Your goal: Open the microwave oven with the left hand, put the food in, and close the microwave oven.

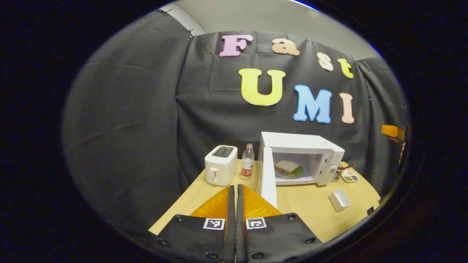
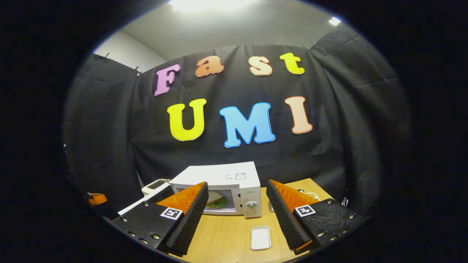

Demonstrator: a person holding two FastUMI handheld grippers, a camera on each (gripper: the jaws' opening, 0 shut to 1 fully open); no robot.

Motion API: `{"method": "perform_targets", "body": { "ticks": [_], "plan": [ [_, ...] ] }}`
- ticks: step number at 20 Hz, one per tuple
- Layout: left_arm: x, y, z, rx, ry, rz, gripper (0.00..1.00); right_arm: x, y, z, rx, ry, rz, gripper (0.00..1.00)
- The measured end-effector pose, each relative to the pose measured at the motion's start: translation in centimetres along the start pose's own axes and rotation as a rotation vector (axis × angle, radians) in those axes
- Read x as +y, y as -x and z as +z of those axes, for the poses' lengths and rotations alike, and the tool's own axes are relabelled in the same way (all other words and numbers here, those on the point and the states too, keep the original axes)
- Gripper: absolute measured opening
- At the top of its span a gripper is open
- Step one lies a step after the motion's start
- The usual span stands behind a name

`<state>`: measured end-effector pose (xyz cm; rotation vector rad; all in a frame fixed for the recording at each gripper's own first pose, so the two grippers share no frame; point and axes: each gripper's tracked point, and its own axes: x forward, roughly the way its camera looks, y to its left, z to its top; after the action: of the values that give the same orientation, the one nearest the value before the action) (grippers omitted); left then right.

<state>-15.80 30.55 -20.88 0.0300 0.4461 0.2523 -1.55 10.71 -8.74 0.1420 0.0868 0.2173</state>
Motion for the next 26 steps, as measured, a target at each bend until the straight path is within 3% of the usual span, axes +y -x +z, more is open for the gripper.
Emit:
{"method": "perform_targets", "body": {
  "ticks": [5,15,26],
  "plan": [
    [-1.8,-0.8,-4.0,0.082,0.021,-0.050,0.09,0.4,-0.5,-0.1,0.010,0.007,0.014,0.96],
    [-6.1,0.1,-5.0,0.113,0.022,-0.129,0.07,0.6,-0.7,-0.3,0.019,0.006,0.023,0.96],
    [-18.7,-0.3,-5.0,0.167,0.028,-0.363,0.07,-2.2,-1.6,-0.7,0.032,-0.008,-0.030,0.96]
  ]
}}
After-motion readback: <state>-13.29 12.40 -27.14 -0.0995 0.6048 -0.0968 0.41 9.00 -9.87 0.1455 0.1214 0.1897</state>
